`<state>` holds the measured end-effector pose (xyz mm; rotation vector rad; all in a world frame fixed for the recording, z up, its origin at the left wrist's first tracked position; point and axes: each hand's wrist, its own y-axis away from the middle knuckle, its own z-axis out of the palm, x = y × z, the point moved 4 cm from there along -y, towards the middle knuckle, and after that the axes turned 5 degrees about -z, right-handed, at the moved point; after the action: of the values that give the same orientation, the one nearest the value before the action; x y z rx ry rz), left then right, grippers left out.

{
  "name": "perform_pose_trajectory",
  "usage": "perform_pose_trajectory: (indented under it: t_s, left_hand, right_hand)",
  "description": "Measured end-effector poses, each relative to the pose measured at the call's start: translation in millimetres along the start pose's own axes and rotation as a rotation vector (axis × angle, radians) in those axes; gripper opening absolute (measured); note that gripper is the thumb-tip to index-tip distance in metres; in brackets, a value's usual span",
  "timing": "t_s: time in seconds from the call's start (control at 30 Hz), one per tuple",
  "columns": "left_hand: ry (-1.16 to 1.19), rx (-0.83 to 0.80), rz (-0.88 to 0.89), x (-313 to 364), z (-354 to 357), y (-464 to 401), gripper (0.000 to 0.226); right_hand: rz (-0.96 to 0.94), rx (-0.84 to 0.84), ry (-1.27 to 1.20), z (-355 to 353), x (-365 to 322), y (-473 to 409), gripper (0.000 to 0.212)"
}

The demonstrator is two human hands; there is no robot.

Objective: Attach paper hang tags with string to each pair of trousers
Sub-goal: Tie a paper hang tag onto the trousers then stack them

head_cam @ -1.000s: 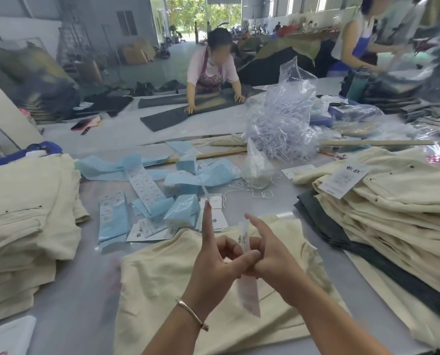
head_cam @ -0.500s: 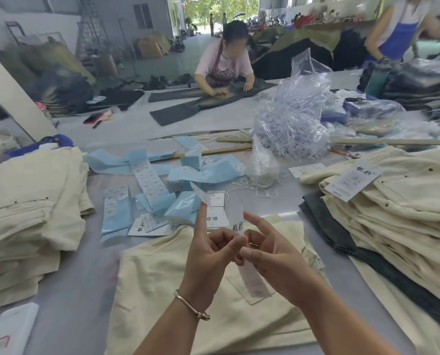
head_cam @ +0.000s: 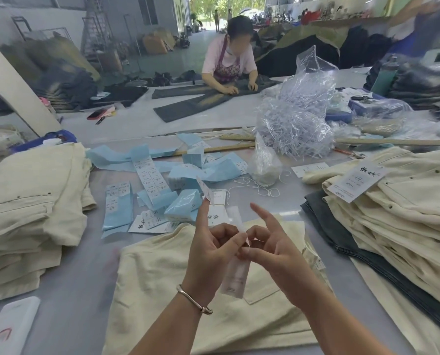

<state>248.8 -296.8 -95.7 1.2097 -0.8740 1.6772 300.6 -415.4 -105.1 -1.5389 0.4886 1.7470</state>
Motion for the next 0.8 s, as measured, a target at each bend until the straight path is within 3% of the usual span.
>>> perform_pose_trajectory:
  t_s: [0.1,0.27,0.4,0.5,0.63,0.8]
  left_hand:
    - [0.014,-0.013,0.027,-1,7,2,0.086]
    - [0.022,0.019,0.012,2,2,0,0.075]
    - [0.077,0.145,0.0,6,-11,0,0.05]
    - [0.065,0.212,0.031,15,-16,3,0.026]
    - [-0.115,0.127,0.082,31,-12,7,0.008]
    - [-0.166,0.108,-0.001,28,-3,6,0.011]
  right_hand:
    - [-0.137,0.009,0.423,0,-8,3,0.074]
    - [-0.181,0.234,0.454,-18,-8,11,0.079]
    - [-0.138,0.326,0.286,-31,-6,11,0.055]
    - [-0.003,0.314,0.154,-35,-3,7,0.047]
    - [0.073,0.218,0.035,-35,0,6,0.061]
    - [0.049,0.146,-0.079,-21,-4,6,0.075]
